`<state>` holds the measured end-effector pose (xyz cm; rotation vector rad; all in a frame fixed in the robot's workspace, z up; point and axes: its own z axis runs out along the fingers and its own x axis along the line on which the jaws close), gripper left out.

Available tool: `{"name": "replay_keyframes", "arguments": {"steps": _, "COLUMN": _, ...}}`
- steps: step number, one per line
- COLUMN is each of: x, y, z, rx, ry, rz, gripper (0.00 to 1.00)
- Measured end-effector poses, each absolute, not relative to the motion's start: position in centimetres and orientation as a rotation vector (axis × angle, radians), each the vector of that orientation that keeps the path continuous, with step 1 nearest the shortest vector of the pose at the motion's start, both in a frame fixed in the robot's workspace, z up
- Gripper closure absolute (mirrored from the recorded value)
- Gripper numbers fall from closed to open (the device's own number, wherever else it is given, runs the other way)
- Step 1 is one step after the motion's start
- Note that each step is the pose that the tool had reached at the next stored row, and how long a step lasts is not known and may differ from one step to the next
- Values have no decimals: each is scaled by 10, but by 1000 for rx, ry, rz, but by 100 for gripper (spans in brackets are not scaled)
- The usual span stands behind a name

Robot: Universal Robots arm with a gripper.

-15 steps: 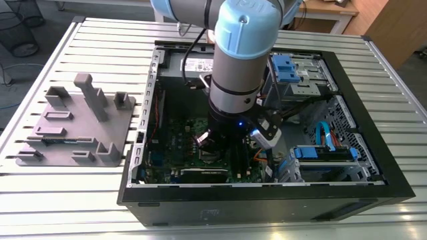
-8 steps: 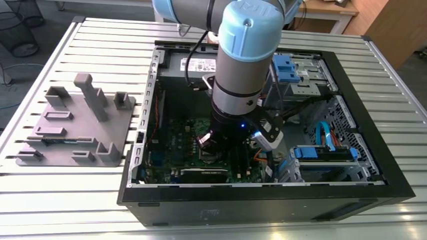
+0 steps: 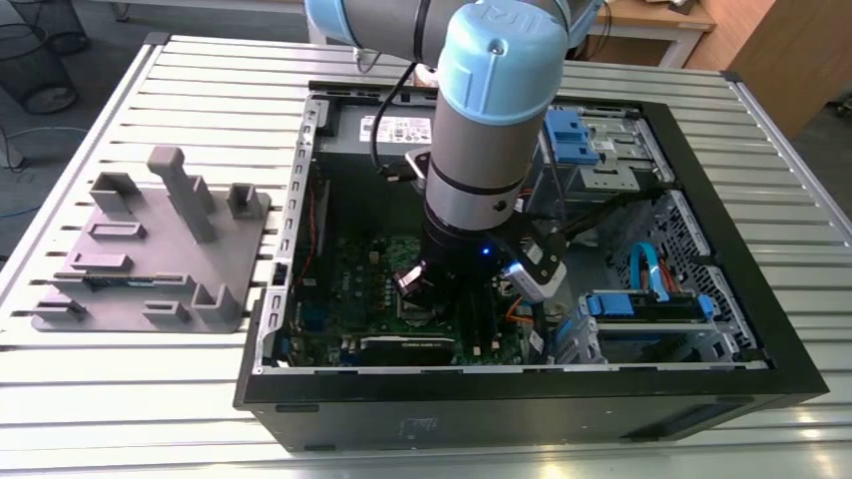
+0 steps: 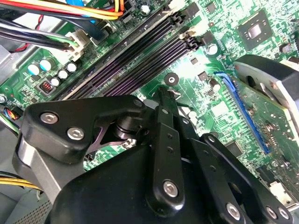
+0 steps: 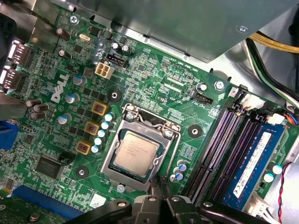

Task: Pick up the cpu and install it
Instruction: 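Install the first cpu locking lever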

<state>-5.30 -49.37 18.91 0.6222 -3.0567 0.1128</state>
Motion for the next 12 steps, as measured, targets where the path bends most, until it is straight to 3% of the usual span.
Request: {"name": "replay_keyframes", "arguments": {"steps": 12, "x": -53, "y": -495, "z": 189, "rx": 624, "ry": -3062, "rz": 80, "gripper": 89}}
